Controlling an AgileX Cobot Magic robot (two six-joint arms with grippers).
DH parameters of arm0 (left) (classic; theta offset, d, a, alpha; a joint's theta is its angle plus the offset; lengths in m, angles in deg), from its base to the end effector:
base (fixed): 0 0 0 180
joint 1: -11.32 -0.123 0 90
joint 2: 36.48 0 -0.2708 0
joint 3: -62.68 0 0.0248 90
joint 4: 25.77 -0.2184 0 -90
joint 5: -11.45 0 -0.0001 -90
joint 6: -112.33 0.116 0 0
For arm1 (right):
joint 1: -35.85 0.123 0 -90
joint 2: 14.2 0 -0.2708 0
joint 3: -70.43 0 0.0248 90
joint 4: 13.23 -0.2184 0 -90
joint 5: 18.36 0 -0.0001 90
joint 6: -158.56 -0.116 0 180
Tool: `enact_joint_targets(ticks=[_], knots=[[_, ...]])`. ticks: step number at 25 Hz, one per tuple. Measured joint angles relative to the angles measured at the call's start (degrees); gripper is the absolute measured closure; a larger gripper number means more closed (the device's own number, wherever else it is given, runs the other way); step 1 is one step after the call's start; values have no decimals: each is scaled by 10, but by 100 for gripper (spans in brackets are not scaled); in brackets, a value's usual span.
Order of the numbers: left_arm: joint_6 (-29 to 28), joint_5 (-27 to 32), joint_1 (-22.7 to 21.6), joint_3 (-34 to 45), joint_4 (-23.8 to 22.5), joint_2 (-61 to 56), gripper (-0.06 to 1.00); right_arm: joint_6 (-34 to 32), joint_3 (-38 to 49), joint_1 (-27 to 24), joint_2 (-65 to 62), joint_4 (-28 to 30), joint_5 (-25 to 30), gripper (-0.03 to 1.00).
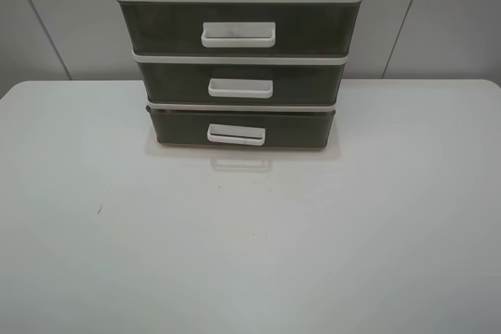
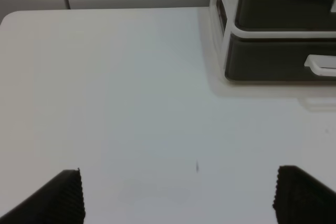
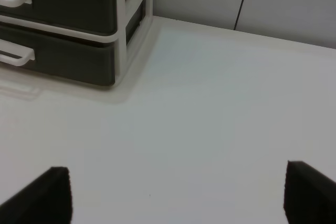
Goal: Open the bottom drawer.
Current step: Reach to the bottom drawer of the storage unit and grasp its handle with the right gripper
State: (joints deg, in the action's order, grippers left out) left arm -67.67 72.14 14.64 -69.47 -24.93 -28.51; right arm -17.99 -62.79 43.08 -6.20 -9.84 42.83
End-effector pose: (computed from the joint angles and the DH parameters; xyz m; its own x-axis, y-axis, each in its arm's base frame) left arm 0.0022 -0.0016 0.2519 -0.4460 0.0187 -0.8948 0.0661 0.9977 -0.0121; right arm 0.0008 -0.0060 0.2562 -0.4250 -0.1431 -0.8938 -0.1176 0.9878 -0.1023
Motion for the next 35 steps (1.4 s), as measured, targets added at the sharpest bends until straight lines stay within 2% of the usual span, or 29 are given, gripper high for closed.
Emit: enact_joint_targets(ticks=[12,16,18,20,22,24,28,30,32,35], knots=[[0,0,0,0,0,0,20,0,0,0,10,0,0,17],[0,0,0,0,0,0,20,0,-2,0,127,-21,-1,17],[0,0,0,0,0,0,20,0,-11,0,210,-39,-19,17],[0,0,0,0,0,0,20,0,-30,6,302,-58,-77,17],[0,0,0,0,0,0,20,0,-50,35,381,-73,-145,17],[0,0,0,0,0,0,20,0,-69,98,458,-68,-210,17],[0,0,0,0,-3,0,20,0,-83,256,585,-17,-325,17],[0,0,0,0,-3,0,20,0,-84,315,642,11,-380,17],[0,0,0,0,-4,0,20,0,-84,358,705,56,-438,17],[0,0,0,0,-4,0,20,0,-84,392,787,143,-518,17]])
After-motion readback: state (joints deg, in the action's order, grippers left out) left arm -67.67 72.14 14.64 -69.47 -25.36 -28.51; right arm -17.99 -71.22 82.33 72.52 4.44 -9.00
